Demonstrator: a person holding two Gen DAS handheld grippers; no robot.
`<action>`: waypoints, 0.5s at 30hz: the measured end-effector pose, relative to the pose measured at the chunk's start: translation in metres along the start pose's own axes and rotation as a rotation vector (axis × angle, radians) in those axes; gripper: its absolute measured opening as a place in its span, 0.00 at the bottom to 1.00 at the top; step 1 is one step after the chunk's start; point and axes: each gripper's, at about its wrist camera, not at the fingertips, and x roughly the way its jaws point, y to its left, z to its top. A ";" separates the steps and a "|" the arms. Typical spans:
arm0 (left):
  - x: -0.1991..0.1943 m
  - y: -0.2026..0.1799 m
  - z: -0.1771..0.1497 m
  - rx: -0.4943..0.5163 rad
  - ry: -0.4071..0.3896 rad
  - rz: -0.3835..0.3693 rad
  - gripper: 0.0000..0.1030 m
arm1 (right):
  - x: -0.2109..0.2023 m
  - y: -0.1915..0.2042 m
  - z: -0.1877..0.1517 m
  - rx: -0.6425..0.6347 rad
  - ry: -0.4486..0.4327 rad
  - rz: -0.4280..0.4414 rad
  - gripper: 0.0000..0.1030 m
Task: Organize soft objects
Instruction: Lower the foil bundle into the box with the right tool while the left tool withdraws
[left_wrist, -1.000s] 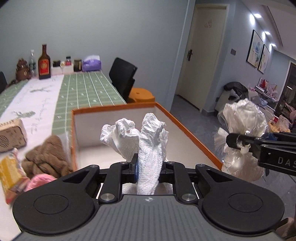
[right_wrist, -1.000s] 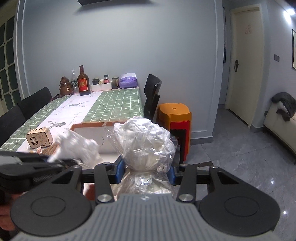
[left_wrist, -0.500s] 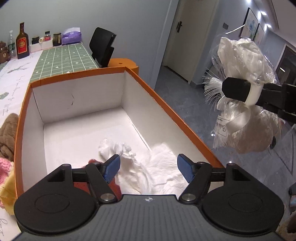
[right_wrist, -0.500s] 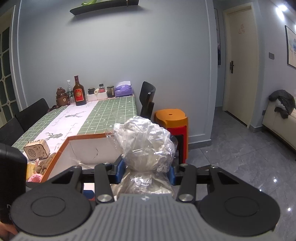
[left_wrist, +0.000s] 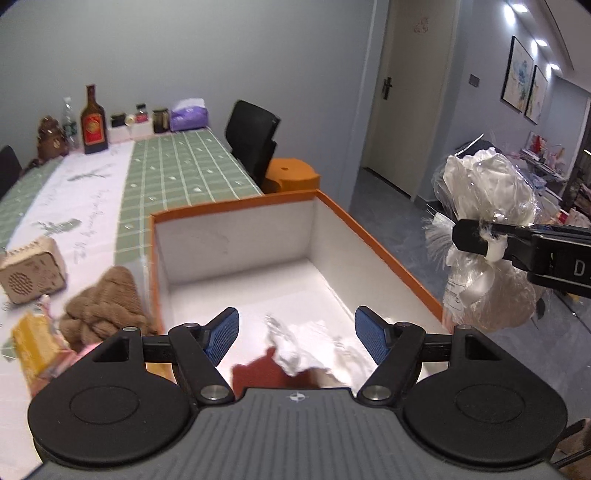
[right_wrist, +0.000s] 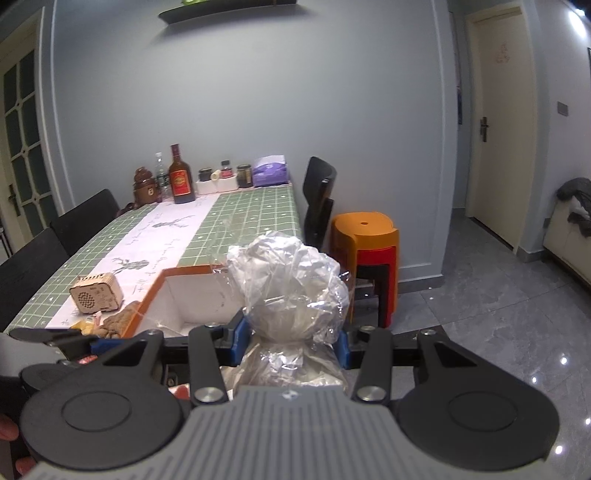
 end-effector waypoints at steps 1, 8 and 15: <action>-0.002 0.002 0.000 0.002 -0.007 0.017 0.82 | 0.000 0.004 0.001 -0.006 0.001 0.004 0.44; -0.013 0.023 0.000 -0.018 -0.038 0.070 0.82 | 0.018 0.032 0.000 -0.085 0.100 0.058 0.44; -0.021 0.049 -0.005 -0.055 -0.044 0.103 0.82 | 0.061 0.045 -0.013 -0.170 0.295 0.041 0.44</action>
